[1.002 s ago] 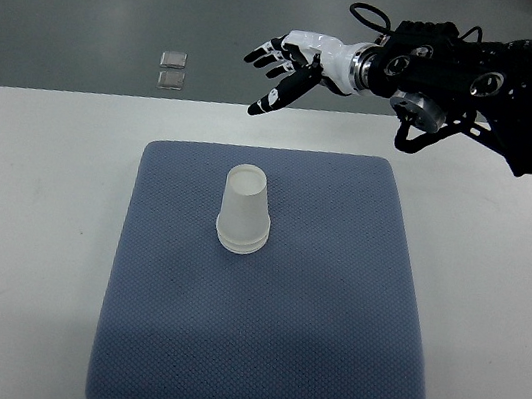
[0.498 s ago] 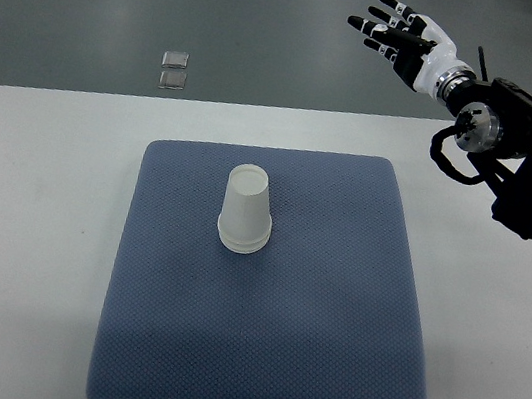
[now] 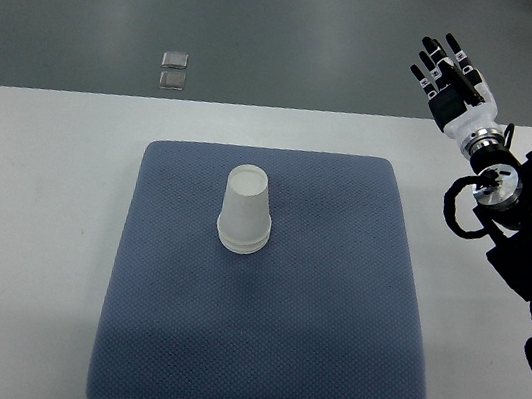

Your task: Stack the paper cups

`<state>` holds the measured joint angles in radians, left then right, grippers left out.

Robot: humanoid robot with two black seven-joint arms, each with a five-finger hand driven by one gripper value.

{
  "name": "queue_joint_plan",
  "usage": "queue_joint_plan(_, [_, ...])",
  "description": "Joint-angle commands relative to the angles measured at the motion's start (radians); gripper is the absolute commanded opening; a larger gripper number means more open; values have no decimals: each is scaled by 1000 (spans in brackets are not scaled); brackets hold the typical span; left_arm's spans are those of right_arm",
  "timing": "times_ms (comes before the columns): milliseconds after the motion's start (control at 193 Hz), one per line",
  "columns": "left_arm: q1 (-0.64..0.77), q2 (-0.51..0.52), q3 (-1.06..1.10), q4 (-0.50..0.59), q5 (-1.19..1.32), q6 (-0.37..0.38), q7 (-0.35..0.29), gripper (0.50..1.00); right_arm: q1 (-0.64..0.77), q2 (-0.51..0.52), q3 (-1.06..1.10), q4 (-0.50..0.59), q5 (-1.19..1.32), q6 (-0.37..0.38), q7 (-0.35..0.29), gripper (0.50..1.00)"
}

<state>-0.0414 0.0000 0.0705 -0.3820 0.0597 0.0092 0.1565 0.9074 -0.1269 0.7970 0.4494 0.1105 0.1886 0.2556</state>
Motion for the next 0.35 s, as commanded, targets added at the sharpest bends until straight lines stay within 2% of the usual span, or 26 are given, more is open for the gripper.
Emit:
queue_joint_plan(0, [0, 0, 0, 0, 0, 0, 0, 1000, -5, 12, 1, 2, 15, 5, 1, 919])
queue_joint_plan(176, [0, 0, 0, -2, 0, 0, 0, 1000, -24, 12, 1, 2, 20, 51, 1, 924])
queue_joint_plan(348, [0, 0, 0, -2, 0, 0, 0, 1000, -33, 13, 1, 2, 20, 55, 1, 924])
